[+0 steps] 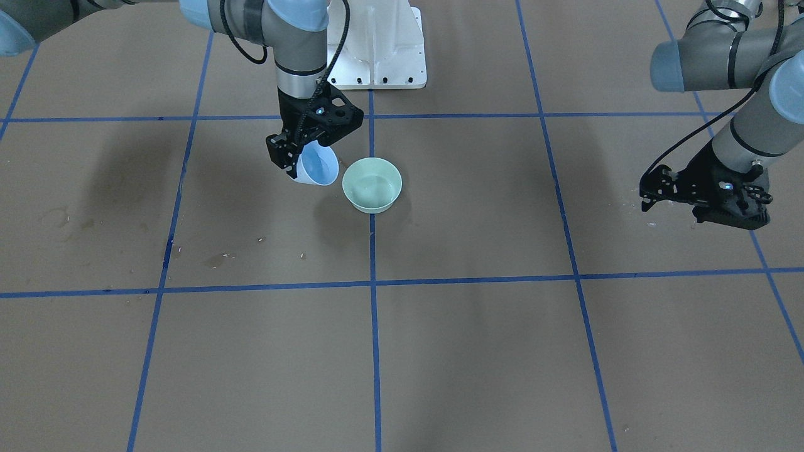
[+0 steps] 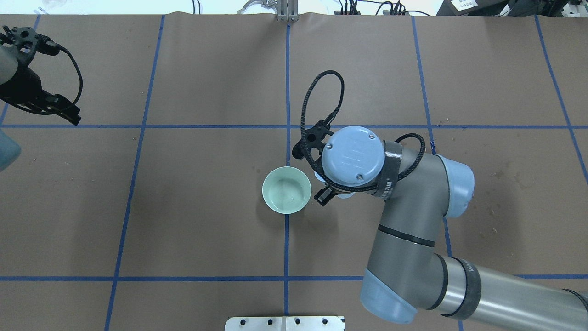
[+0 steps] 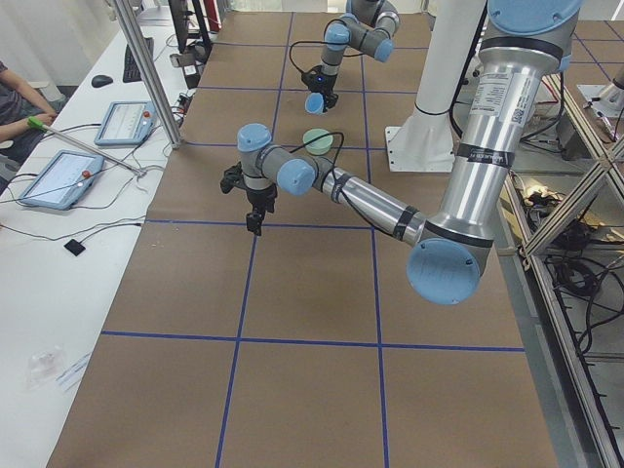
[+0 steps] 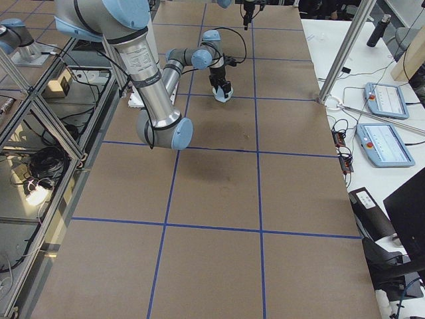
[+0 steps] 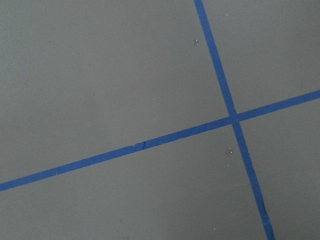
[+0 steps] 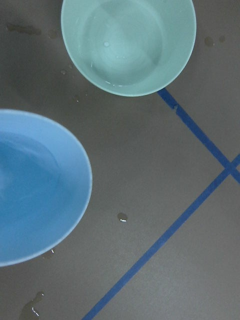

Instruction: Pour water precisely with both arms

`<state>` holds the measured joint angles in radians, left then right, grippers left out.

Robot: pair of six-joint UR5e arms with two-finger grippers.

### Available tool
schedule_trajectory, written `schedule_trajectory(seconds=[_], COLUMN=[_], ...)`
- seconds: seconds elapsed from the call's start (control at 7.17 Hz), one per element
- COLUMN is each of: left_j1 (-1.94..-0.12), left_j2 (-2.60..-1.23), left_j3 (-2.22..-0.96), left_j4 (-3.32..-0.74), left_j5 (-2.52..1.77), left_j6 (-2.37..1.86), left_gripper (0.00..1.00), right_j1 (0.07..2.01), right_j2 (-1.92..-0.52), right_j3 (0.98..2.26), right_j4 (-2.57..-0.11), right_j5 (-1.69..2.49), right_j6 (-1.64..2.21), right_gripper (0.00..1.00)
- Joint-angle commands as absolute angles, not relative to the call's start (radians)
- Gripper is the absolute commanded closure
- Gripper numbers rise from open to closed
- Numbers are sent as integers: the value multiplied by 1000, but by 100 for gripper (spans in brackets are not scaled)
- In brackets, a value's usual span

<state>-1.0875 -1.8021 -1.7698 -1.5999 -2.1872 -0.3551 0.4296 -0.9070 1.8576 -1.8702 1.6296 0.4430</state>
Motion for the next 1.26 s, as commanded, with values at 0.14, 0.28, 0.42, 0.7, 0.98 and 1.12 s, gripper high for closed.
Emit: schedule_trajectory(seconds=[0.14,0.28,0.42,0.7,0.98,1.12], left_j1=[-1112,-1127,-1137,-1141,-1140,-1141], left_j2=[-1801,-1801,-1801,-1801,-1798,-1798], left_j3=[-1749,-1729,-1709,-1695,-1690,-1680], left_j4=[-1598,-1598,-1600,-1600,-1600,-1604], left_j5=[-2183,-2183,-2181,-2181,-2183,-2181], left_j6=[-315,-290,-261,-239,-239,-239], left_gripper=[1,1,1,1,1,1], right_j1=[388,384,382,359,344,335], right_j2=[-804,-758,-738,-707,-695,-689], right_j3=[1751,1697,1695,1681,1661,1645], right_j4=[-1957,-1970,-2024,-2091,-2126,-2134], right_j5=[1583,1582,1574,1490,1422,1393], right_j6=[405,382,368,287,253,224], right_gripper=[97,97,97,97,100,100])
